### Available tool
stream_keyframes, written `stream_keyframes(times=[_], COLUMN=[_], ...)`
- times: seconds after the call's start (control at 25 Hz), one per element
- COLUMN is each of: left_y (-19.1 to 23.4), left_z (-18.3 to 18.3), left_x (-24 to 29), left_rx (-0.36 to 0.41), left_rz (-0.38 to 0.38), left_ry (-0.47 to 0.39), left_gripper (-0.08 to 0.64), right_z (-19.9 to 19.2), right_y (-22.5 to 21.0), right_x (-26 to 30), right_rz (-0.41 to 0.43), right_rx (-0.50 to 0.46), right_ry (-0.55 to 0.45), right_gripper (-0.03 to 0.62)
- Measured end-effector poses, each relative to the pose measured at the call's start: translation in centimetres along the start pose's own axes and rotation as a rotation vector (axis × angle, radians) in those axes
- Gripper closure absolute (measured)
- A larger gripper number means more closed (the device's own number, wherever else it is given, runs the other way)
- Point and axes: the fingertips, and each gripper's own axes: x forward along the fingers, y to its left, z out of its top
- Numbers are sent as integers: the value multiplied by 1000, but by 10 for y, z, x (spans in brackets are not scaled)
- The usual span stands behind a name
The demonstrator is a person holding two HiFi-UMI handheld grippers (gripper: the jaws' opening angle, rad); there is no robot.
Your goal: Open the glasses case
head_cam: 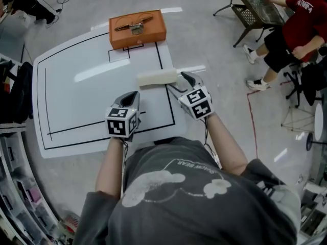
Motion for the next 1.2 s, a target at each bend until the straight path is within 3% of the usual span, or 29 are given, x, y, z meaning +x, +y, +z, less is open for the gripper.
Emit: stream_keyframes(times=[0.68, 0.96, 1.2], left_y=[10, 11, 12], left_z=[-8, -9, -9], left_x=[37, 39, 39], left_rx=[-60, -62, -63], left_rz=[84, 99, 100], left_ry=[93, 108, 107], left_gripper=[557, 557, 557], right_z=[-2, -5, -11], right_y=[-11, -2, 0], right_x=[20, 26, 33], right_rz=[99, 178, 163], right_rx=[-97, -288, -455], right_ry=[20, 54, 80], right_gripper=[304, 291, 278])
